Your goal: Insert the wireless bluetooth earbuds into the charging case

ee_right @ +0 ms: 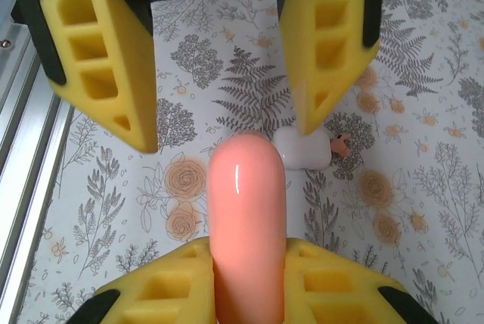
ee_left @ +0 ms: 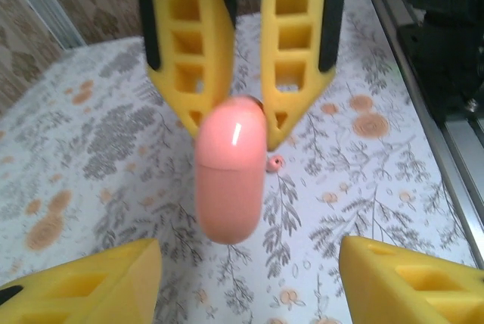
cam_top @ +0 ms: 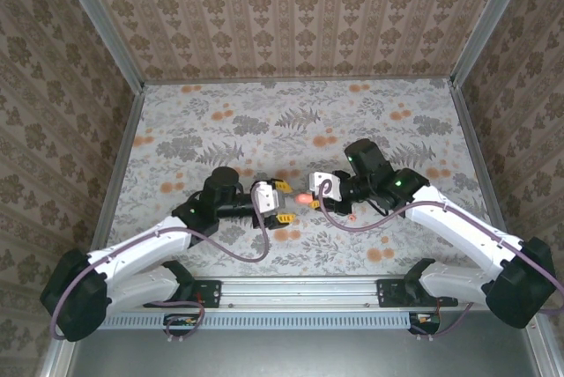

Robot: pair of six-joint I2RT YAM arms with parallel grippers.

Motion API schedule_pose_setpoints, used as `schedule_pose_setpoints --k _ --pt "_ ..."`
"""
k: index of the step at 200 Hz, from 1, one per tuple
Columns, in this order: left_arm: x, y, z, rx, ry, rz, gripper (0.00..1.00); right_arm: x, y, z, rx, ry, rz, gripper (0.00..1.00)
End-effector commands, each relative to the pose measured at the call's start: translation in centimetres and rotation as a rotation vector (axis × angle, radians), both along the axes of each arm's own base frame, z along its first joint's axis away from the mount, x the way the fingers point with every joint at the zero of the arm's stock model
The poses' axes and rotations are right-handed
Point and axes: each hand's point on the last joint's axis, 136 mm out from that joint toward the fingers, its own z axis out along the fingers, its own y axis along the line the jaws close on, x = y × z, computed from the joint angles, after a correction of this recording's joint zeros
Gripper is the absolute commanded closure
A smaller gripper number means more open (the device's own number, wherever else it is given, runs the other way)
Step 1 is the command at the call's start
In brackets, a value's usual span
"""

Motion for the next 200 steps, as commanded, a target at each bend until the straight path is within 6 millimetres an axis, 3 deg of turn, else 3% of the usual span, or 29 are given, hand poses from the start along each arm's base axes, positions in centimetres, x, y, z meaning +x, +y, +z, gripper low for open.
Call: schedule_pose_setpoints --k 1,87,114,200 --pt "-0.6 -0.4 0.2 0.030 -0.020 -0.051 0.36 0.1 0.6 0.9 -0.005 -0.044 0.045 0.81" --pt "-0.5 -1.0 1.3 -0.026 -0.015 -0.051 0.42 -1.7 2.0 0.7 0.043 0.006 0.152 0.81" --pt "-1.1 -1.1 1.7 -0.043 -0.003 -0.079 0.48 -1.8 2.2 0.6 0.047 0.015 0.162 0.81" --pt "-1.1 -1.4 1.9 -0.057 0.012 -0.087 0.54 -2.1 2.7 0.8 0.071 0.026 0.186 0.81"
